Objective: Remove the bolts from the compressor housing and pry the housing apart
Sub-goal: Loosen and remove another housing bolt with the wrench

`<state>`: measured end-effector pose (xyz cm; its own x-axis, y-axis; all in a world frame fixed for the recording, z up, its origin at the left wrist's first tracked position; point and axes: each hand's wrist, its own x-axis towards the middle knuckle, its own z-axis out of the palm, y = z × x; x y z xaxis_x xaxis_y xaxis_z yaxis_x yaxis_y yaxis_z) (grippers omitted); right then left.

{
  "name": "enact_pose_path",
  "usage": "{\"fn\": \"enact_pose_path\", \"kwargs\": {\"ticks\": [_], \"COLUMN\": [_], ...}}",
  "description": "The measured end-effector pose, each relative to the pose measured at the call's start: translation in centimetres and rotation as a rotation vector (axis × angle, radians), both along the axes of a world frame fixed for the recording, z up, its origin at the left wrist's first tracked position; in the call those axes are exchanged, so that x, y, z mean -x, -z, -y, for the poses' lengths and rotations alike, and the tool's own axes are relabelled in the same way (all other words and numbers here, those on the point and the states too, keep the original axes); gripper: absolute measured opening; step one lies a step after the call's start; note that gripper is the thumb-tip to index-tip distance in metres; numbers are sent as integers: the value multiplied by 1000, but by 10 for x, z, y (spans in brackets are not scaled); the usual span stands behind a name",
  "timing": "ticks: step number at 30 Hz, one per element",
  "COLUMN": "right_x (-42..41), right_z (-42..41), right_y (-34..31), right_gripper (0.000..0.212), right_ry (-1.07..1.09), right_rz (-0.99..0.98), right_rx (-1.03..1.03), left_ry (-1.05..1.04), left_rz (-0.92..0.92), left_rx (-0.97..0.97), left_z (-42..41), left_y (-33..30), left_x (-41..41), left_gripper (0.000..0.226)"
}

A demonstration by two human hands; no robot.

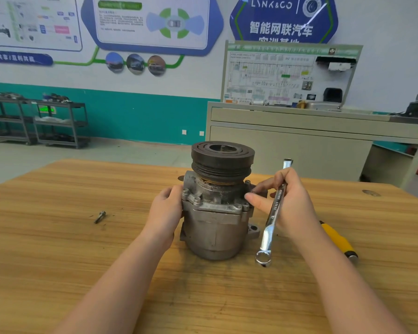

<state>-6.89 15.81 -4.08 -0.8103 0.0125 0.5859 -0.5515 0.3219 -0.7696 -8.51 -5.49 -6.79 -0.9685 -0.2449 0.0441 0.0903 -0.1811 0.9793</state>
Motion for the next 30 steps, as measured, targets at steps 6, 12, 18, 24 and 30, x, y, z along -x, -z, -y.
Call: {"fn": "enact_pose_path", "kwargs": {"ticks": [6,12,18,24,30], "right_x": [4,0,3,3,0], "right_z": [4,0,1,2,2], "right_y": [-2,-1,1,0,1], "right_gripper": [46,51,48,48,47], "right_ry": [-62,-14,-60,-30,-52], "right_rz": [61,-11,21,8,22], "right_rx": [-28,0,-3,-15,7], "left_ry": [-2,1,6,14,11], "left_rz": [7,0,-5,-9,-13], "left_rx": [-4,-2,4,-4,-12], "left_z": [0,0,0,0,0], "left_y": [-1,0,0,-1,-1], "left_x": [1,0,0,-1,-2], "left_gripper": [27,25,24,24,23]}}
